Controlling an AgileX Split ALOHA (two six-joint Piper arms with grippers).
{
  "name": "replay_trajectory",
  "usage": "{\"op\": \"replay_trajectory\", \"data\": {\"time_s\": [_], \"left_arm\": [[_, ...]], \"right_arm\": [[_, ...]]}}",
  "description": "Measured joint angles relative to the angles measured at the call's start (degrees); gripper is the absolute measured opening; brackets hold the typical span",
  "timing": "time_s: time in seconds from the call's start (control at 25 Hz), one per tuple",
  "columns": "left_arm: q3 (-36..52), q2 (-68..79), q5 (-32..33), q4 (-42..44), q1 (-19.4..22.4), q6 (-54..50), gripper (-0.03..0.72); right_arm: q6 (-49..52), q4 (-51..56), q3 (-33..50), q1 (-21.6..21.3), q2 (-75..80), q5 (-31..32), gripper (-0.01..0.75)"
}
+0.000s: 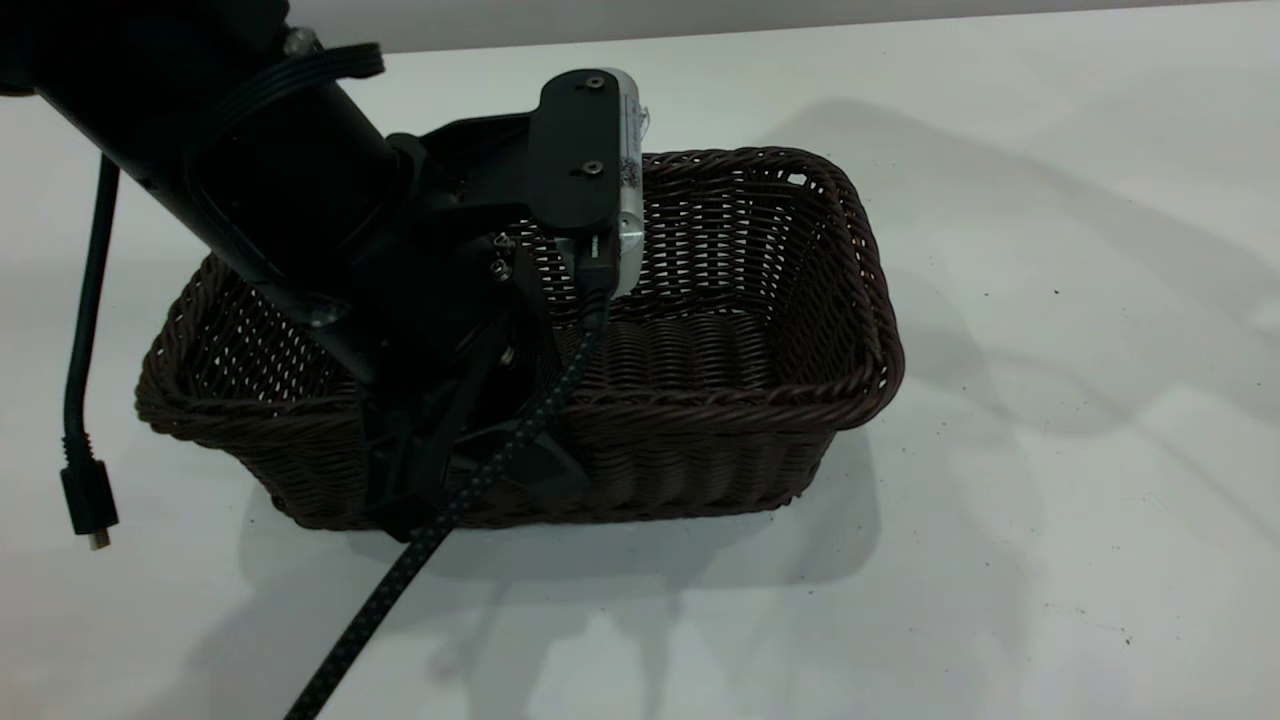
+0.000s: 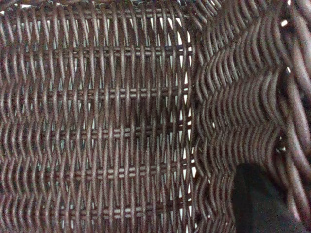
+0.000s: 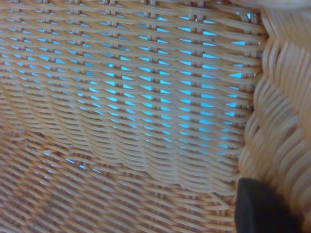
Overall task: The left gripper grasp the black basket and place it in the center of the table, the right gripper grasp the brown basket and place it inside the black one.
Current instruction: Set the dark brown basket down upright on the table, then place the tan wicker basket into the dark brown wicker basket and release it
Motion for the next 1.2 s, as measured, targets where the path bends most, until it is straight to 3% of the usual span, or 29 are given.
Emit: {"op": "replay_trajectory", "data": {"time_s": [0.12, 0.44, 0.56, 0.84, 1.04, 1.2], "left_arm": [[0.00, 0.00, 0.13, 0.00, 0.00, -0.04, 0.150], [0.05, -0.09, 0.41, -7.16, 0.00, -0.25, 0.437], [0.05, -1.30, 0.41, -9.55, 0.00, -0.20, 0.493], [0.05, -10.24, 2.12, -10.86, -0.05, -0.10, 0.508], [0.05, -20.24, 5.02, -16.94, -0.10, -0.04, 0.501], [0.05, -29.36, 4.90, -19.26, -0.10, -0.04, 0.486]], "right_arm": [[0.00, 0.00, 0.00, 0.00, 0.00, 0.00, 0.099], [-0.52, 0.00, 0.00, 0.00, 0.00, 0.00, 0.099], [-0.71, 0.00, 0.00, 0.00, 0.00, 0.00, 0.099], [-0.83, 0.00, 0.00, 0.00, 0.02, 0.00, 0.099], [-0.85, -1.79, -1.45, 0.00, 0.38, 0.35, 0.099], [0.57, -2.26, -5.12, 0.00, 2.39, 4.05, 0.099]]}}
